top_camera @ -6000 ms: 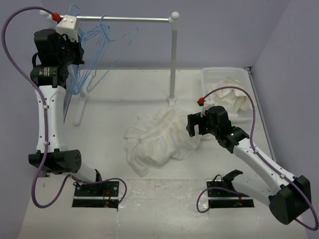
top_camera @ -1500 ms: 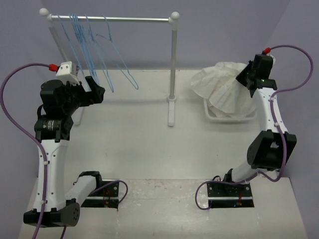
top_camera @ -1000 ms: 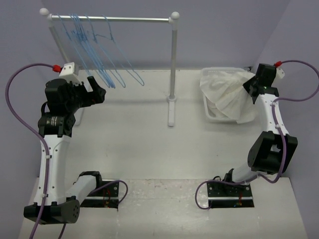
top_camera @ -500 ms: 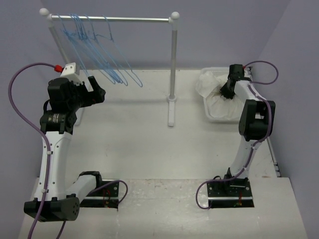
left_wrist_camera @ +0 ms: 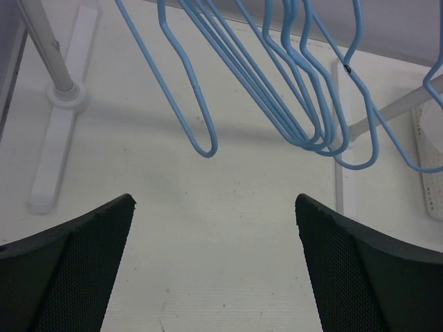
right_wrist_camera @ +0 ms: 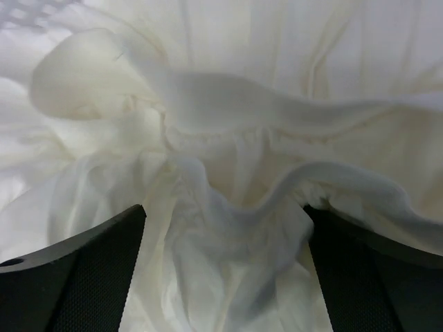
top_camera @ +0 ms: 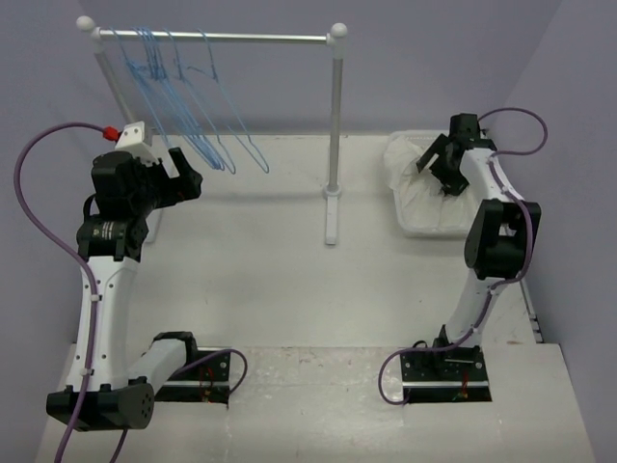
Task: Remove the skirt from the hanger
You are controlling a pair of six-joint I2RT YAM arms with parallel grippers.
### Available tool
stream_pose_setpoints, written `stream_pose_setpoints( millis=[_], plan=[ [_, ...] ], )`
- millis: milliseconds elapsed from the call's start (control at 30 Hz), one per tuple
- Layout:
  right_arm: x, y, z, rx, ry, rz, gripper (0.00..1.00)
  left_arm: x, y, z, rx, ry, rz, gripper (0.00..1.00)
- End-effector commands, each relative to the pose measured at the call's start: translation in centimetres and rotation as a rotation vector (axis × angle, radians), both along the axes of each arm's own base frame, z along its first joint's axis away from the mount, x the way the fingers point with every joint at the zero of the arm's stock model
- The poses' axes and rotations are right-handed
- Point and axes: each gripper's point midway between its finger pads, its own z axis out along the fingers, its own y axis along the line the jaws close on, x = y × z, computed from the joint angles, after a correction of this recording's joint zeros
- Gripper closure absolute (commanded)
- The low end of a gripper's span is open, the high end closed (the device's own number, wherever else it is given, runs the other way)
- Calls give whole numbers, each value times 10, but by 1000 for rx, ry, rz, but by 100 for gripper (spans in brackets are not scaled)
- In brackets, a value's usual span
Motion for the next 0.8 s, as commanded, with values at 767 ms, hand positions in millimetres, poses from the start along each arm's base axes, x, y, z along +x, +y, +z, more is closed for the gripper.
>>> stream_pose_setpoints(
  millis=[767],
  plan=[
    [-249, 6, 108, -125, -431, -14, 1, -55, 4, -8, 2, -42, 48, 0]
  ],
)
